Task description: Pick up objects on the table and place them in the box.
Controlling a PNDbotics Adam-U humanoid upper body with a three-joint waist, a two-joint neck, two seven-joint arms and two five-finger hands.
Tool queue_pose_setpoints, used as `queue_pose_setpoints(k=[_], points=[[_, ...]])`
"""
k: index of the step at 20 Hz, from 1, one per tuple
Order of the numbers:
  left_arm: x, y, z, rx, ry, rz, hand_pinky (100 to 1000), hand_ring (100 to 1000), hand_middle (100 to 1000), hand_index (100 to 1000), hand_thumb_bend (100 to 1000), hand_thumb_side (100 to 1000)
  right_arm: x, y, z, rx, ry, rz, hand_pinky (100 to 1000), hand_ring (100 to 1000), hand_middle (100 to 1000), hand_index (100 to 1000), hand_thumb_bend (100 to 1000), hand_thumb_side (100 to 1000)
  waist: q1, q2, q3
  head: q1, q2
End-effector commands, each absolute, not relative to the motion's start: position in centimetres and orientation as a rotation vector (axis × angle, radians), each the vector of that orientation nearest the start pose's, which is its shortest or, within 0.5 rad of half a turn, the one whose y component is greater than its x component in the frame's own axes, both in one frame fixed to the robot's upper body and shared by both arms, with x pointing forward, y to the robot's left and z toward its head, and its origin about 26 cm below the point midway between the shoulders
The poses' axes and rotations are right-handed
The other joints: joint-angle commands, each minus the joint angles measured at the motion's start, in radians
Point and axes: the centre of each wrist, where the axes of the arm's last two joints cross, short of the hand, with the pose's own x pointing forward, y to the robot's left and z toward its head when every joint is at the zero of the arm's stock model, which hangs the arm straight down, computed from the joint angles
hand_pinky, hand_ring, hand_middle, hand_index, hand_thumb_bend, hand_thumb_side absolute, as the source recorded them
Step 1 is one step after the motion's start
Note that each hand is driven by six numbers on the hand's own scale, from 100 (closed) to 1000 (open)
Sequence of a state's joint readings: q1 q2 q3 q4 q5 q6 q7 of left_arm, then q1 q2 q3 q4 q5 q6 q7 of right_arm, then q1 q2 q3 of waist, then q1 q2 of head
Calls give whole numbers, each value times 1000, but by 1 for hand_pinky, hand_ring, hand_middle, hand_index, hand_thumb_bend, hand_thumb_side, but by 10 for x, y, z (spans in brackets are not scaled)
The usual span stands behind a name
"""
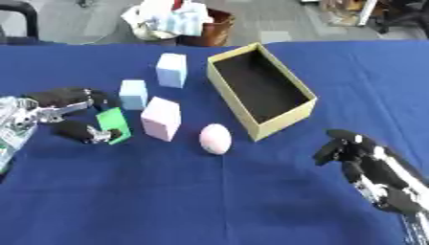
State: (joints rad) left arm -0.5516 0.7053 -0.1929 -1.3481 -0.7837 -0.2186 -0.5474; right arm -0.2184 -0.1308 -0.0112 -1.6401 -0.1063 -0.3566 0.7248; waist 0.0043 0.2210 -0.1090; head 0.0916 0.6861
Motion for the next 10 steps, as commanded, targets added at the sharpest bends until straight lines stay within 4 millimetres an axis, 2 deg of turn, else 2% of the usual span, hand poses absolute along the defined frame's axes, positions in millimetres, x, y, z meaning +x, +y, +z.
queue_pose_setpoints(k=[1,2,3,4,5,6,8,9,10], points=[[394,355,179,882,-1185,-1705,780,752,816,941,324,577,328,-254,80,436,-2078,891,672,713,656,913,100,461,15,-32,0,1,5],[394,355,178,883,-1183,-1703,777,746,809,940,318,555,328,-254,80,437,-2078,891,672,713,656,913,100,461,14,-32,0,1,5],[394,355,177,884,-1183,-1701,760,716,776,929,297,472,328,-254,80,437,-2078,891,672,713,656,913,100,461,14,-32,0,1,5],[394,355,176,887,-1190,-1692,752,696,755,924,281,433,328,-254,80,436,-2078,890,672,713,656,913,100,460,14,-32,1,1,6],[394,355,176,889,-1197,-1683,752,696,755,924,281,433,328,-254,80,435,-2078,889,672,713,656,913,100,460,14,-32,1,1,6],[394,355,175,891,-1203,-1675,728,633,693,912,250,344,328,-255,80,435,-2078,889,672,713,656,913,100,460,14,-31,1,0,6],[394,355,175,897,-1227,-1651,720,617,672,908,237,340,328,-255,79,434,-2078,888,672,713,656,913,100,460,14,-31,1,0,7],[394,355,176,899,-1236,-1641,689,563,598,888,182,323,328,-255,79,433,-2078,887,672,713,655,913,100,460,13,-31,1,-1,7],[393,356,176,902,-1250,-1627,684,553,587,885,172,320,328,-255,79,432,-2078,886,672,713,655,913,100,460,14,-31,1,-1,7]])
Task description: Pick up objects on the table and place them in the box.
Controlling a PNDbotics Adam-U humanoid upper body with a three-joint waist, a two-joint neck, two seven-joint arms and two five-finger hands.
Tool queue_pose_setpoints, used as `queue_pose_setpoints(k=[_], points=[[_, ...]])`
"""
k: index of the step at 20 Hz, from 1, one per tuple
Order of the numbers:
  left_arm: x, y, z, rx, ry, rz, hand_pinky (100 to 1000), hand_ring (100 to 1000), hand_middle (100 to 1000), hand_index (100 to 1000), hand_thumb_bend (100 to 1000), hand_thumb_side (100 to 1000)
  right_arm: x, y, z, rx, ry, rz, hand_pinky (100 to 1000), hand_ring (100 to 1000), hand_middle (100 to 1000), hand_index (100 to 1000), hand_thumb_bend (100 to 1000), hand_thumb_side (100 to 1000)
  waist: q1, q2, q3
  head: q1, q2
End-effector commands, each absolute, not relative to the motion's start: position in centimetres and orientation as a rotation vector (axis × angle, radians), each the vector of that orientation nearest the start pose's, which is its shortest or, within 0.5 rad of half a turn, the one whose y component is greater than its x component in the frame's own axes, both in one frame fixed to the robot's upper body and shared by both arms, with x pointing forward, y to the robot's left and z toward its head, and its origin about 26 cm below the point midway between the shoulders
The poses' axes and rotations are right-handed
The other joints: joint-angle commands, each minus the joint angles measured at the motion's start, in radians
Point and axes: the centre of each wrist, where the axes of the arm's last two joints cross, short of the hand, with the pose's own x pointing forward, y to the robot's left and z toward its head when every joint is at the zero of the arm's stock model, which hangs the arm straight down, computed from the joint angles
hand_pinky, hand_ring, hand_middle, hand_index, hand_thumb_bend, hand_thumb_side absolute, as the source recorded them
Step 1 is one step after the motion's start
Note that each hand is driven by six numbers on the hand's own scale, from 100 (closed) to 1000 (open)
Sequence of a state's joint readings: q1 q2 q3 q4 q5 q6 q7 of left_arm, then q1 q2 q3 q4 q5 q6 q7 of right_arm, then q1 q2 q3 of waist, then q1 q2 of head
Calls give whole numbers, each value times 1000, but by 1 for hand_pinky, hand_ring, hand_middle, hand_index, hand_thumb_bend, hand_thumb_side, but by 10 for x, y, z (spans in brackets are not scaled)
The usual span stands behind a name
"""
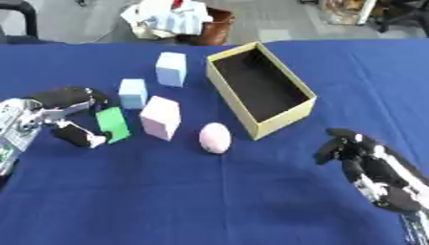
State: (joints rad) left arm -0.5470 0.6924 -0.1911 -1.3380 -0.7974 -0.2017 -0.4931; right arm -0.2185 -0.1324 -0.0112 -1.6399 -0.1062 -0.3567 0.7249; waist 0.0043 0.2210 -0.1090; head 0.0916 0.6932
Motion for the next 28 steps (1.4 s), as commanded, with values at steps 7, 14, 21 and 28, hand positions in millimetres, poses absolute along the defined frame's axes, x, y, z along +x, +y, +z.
queue_pose_setpoints(k=[7,14,21,28], points=[[388,356,183,896,-1379,-1512,638,442,443,823,100,269,328,-256,79,429,-2077,883,672,712,655,913,100,459,15,-30,0,-5,0],[378,351,210,901,-1526,-1438,646,428,428,819,100,251,328,-256,79,425,-2076,880,673,712,655,913,100,459,16,-31,0,-12,1],[379,310,270,939,-1770,-1460,651,424,422,815,100,247,327,-255,77,436,-2068,885,673,712,655,913,100,458,16,-37,-5,-19,-1],[382,285,281,884,-1840,-1519,662,433,429,817,100,244,328,-247,76,472,-2068,898,673,712,654,913,100,457,4,-40,-30,-6,-4]])
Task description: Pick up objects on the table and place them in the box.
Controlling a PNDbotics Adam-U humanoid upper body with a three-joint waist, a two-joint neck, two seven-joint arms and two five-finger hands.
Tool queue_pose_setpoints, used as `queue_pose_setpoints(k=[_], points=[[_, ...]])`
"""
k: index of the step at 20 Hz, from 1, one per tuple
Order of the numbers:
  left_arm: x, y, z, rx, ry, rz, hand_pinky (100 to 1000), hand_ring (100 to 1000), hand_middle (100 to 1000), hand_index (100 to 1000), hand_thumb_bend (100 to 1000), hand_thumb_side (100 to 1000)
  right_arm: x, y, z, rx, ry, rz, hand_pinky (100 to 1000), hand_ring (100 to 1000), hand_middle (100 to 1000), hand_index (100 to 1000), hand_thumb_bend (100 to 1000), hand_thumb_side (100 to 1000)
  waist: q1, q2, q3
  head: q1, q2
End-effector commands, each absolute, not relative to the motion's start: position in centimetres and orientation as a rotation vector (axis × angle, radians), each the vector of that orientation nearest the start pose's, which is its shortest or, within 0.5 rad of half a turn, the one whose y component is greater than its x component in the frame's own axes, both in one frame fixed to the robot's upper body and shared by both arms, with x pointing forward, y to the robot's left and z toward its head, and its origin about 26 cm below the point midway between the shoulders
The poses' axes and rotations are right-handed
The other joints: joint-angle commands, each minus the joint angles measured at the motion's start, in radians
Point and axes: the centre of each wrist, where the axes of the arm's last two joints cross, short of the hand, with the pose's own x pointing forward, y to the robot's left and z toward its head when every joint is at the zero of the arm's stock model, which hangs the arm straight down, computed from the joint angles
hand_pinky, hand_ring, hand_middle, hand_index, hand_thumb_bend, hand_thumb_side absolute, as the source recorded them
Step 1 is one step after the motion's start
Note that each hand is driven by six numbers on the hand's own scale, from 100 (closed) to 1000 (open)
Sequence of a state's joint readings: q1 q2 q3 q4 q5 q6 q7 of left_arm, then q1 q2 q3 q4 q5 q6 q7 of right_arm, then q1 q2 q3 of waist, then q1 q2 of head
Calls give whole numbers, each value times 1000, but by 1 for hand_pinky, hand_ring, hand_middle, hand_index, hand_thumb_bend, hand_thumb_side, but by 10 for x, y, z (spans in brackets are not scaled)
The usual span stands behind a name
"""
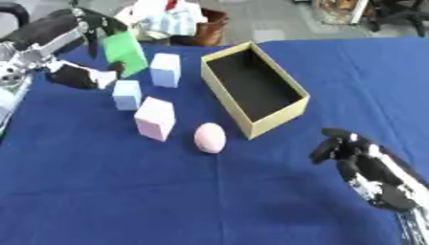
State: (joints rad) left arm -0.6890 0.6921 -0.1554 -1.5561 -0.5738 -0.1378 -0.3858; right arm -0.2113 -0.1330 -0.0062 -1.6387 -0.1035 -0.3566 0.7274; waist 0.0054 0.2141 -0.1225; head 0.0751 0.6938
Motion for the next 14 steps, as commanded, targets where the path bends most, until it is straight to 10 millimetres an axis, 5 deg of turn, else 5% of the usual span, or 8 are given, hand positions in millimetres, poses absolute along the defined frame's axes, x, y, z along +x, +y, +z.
queue_pose_setpoints(k=[1,5,11,14], points=[[382,270,283,850,-1875,-1563,667,448,444,818,100,244,328,-244,76,491,-2068,906,673,711,654,913,100,456,1,-32,-39,20,-7],[400,217,279,754,-1883,-1733,682,475,455,820,100,245,329,-237,76,531,-2067,921,673,711,654,913,100,456,-1,-30,-91,37,-16],[424,145,285,709,-1866,-1861,697,499,474,823,100,254,330,-237,77,534,-2071,922,673,711,654,912,100,455,1,-24,-95,21,-30],[434,125,272,678,-1817,-1909,710,522,495,826,100,262,330,-237,78,536,-2072,923,673,711,654,912,100,456,2,-23,-97,17,-31]])
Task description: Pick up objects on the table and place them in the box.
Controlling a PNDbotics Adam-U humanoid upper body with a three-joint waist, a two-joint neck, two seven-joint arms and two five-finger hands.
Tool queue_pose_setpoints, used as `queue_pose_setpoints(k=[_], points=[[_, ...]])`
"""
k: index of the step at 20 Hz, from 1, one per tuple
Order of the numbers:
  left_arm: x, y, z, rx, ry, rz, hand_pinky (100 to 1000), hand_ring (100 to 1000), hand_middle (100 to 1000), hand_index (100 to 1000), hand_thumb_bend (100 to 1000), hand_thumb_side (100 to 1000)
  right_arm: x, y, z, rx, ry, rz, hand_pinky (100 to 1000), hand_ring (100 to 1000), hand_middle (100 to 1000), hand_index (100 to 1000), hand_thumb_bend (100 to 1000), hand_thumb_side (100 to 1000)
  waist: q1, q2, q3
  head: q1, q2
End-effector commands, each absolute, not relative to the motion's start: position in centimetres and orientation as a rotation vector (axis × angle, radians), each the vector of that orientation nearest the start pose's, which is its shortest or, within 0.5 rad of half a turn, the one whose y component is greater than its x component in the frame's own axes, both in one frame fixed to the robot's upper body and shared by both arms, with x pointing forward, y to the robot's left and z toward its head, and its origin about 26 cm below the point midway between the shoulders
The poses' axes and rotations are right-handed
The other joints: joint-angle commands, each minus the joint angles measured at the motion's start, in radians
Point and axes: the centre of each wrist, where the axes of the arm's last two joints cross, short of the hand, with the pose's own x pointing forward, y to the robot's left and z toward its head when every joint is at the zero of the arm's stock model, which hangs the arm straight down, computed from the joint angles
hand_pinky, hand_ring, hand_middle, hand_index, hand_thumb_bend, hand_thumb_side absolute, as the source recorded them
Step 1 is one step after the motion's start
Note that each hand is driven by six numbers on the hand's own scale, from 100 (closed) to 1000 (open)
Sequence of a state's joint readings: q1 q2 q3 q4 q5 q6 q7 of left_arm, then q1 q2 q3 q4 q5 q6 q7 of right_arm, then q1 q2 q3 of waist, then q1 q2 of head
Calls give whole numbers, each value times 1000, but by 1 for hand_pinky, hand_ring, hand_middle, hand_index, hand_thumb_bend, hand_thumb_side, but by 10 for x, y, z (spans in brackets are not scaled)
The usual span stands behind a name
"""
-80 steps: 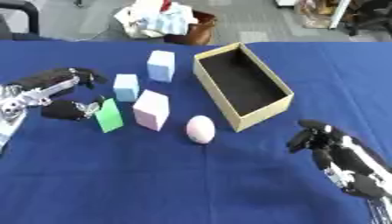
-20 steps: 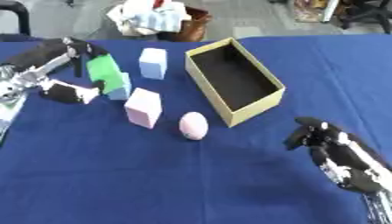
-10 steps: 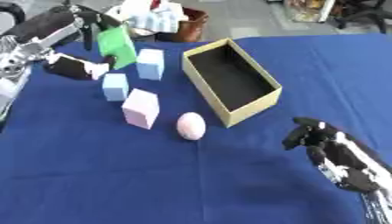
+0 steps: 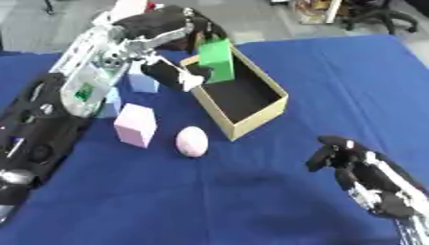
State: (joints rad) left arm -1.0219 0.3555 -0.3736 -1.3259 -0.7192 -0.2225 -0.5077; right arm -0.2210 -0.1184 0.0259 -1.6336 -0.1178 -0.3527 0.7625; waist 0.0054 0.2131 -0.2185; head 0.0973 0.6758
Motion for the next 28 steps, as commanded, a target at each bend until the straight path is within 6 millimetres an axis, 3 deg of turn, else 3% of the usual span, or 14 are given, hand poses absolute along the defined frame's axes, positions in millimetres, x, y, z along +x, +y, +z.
queue_pose_setpoints(k=[1,9,17,28], points=[[438,122,266,-883,2357,2524,712,527,499,827,100,264,330,-236,78,538,-2072,924,673,711,654,912,100,456,2,-22,-3,-7,-13],[466,126,222,-997,2321,2616,706,531,511,829,100,276,330,-235,78,544,-2071,926,674,711,654,912,100,454,1,-20,-11,-14,-15],[473,128,202,-1188,2306,2540,708,551,561,837,100,277,330,-235,77,545,-2071,925,674,711,654,912,100,454,1,-20,-16,-13,-16],[476,131,187,-1150,2204,2647,729,605,651,871,100,293,330,-235,77,542,-2071,921,674,711,653,912,100,452,-2,-18,-16,-13,-14]])
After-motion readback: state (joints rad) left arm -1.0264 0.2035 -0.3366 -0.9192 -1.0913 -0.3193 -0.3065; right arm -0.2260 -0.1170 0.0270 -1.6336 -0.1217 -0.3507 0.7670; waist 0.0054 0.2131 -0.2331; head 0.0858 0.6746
